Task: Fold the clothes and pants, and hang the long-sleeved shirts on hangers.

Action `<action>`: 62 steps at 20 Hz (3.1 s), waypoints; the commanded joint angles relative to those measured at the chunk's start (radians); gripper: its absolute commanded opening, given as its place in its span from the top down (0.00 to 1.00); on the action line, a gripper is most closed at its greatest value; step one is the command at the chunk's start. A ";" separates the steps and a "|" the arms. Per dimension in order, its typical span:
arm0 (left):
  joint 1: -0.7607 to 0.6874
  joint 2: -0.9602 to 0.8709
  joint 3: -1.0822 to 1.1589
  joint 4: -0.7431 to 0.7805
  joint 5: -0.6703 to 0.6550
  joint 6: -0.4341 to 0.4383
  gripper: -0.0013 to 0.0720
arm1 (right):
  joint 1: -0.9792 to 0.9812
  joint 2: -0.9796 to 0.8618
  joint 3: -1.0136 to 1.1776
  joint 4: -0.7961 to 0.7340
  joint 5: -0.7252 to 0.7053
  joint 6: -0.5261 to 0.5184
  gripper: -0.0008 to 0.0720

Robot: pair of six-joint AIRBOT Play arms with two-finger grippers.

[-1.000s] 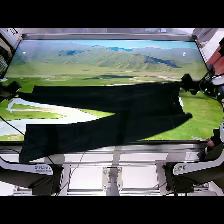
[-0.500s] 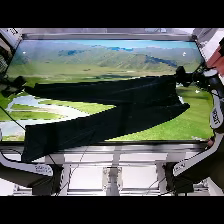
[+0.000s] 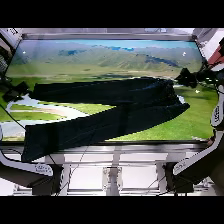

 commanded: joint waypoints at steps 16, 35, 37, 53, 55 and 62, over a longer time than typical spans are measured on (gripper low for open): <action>0.499 0.487 -0.661 -0.021 -0.317 0.424 0.51 | -0.091 0.315 -0.255 -0.276 0.342 -0.238 0.60; 0.533 0.465 -0.797 0.218 -0.286 0.398 0.51 | -0.091 0.315 -0.456 -0.275 0.254 -0.279 0.60; 0.533 0.465 -0.797 0.211 -0.256 0.398 0.51 | -0.091 0.315 -0.456 -0.275 0.258 -0.278 0.60; 0.533 0.465 -0.857 0.130 -0.219 0.484 0.95 | -0.092 0.315 -0.448 -0.235 0.275 -0.280 0.60; 0.533 0.465 -0.830 0.113 -0.212 0.486 0.95 | -0.092 0.315 -0.424 -0.251 0.274 -0.292 0.60; 0.533 0.467 -0.630 -0.092 -0.200 0.521 0.95 | -0.092 0.313 -0.293 -0.257 0.246 -0.337 0.39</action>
